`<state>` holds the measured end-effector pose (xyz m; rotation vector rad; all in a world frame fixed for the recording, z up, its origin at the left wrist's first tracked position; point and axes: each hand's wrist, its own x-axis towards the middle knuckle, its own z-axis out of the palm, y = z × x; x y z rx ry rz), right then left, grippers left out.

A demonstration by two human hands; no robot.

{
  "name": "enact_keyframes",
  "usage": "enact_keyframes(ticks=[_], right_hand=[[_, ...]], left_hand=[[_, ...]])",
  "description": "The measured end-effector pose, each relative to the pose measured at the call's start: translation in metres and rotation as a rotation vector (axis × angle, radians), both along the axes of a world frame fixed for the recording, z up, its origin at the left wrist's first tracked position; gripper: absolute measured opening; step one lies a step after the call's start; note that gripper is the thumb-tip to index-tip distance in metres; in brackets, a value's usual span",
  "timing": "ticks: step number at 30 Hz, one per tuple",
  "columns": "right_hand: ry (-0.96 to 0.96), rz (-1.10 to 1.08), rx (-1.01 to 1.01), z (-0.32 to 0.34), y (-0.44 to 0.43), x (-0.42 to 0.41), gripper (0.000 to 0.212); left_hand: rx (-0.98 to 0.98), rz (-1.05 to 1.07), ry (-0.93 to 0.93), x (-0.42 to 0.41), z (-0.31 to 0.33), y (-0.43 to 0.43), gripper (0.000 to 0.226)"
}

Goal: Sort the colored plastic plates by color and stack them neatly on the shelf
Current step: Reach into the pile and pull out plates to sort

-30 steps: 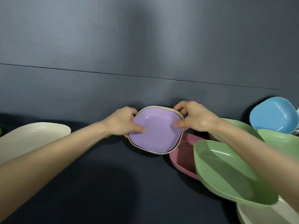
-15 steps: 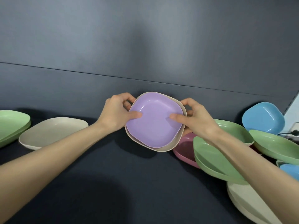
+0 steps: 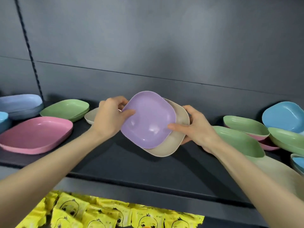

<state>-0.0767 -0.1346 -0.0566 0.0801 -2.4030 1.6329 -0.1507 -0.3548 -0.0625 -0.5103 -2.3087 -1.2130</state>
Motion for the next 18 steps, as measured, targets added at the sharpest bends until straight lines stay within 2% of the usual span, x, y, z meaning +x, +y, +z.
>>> enact_keyframes(ticks=[6,18], right_hand=[[0.013,0.022,0.012,0.0,-0.047,-0.001,0.036],[0.004,-0.054,0.001,0.003,-0.151,-0.061,0.042]], left_hand=[[0.045,0.143,0.004,0.019,0.005,-0.071,0.011],[0.072,0.278,0.028,-0.012,0.018,-0.209,0.011]])
